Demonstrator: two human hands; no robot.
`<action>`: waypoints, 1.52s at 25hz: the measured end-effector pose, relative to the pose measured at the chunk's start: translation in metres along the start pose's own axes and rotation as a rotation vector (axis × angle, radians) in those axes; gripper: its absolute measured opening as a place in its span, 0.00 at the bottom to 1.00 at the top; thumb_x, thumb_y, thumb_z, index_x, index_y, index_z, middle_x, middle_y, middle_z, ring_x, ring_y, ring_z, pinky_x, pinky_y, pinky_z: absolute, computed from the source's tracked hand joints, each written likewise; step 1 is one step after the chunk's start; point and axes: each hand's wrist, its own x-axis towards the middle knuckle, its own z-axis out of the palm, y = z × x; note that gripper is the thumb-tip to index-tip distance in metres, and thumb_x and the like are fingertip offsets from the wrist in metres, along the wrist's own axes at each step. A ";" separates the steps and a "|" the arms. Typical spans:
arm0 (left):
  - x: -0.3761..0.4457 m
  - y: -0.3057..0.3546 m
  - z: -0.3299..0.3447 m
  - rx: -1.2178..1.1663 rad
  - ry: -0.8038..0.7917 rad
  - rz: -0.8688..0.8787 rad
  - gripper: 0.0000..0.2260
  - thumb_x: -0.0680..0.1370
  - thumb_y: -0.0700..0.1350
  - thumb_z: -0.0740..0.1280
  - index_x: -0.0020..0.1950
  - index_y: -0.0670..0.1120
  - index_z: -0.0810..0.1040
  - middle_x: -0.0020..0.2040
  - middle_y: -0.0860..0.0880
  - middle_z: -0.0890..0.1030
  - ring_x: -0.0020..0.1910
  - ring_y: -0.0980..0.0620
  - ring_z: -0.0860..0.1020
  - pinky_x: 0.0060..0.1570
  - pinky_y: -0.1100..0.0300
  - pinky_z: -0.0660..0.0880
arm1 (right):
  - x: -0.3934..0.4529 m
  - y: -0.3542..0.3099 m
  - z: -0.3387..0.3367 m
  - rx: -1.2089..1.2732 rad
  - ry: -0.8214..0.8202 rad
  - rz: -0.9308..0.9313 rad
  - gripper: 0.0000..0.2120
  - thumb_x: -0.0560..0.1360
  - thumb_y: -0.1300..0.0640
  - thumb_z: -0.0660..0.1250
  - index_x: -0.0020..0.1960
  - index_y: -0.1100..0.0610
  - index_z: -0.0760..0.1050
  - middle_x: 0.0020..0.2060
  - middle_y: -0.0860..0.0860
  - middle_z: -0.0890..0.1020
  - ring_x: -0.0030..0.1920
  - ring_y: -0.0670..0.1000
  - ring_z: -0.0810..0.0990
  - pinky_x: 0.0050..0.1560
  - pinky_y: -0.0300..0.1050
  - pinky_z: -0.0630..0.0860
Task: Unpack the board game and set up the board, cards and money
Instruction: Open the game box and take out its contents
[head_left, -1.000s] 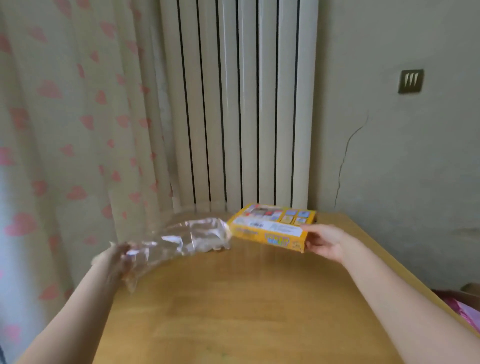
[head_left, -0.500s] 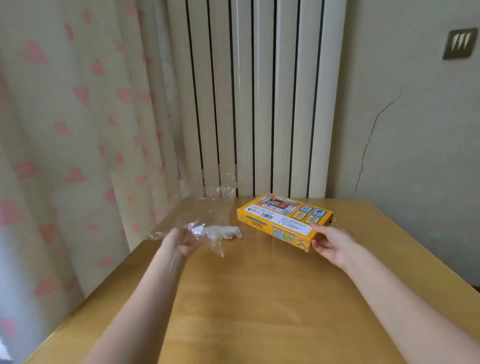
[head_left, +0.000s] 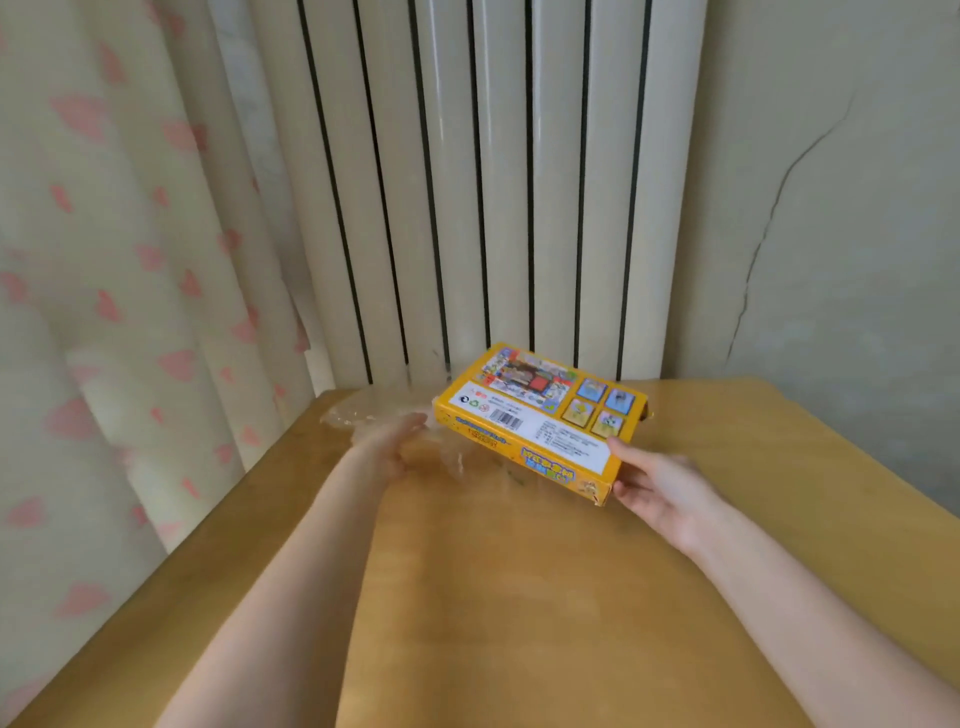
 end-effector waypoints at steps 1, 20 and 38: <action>-0.002 -0.005 -0.003 0.052 0.068 0.023 0.26 0.77 0.48 0.66 0.72 0.42 0.63 0.71 0.46 0.65 0.69 0.42 0.66 0.66 0.50 0.65 | -0.001 0.001 0.001 -0.037 -0.003 -0.026 0.08 0.73 0.64 0.68 0.51 0.65 0.75 0.34 0.56 0.83 0.31 0.48 0.79 0.23 0.33 0.73; -0.187 -0.082 -0.096 0.194 -0.429 0.112 0.16 0.76 0.34 0.64 0.61 0.48 0.74 0.55 0.42 0.81 0.51 0.38 0.80 0.49 0.44 0.79 | -0.163 -0.012 -0.024 -0.627 -0.278 -0.049 0.10 0.76 0.66 0.64 0.55 0.56 0.73 0.33 0.55 0.80 0.28 0.48 0.77 0.26 0.37 0.73; -0.191 -0.090 -0.085 0.135 -0.289 0.235 0.08 0.78 0.47 0.63 0.52 0.44 0.75 0.35 0.47 0.84 0.29 0.51 0.82 0.29 0.58 0.80 | -0.189 -0.017 0.013 -0.632 -0.307 -0.005 0.13 0.69 0.62 0.73 0.51 0.65 0.76 0.39 0.56 0.82 0.36 0.50 0.80 0.36 0.40 0.79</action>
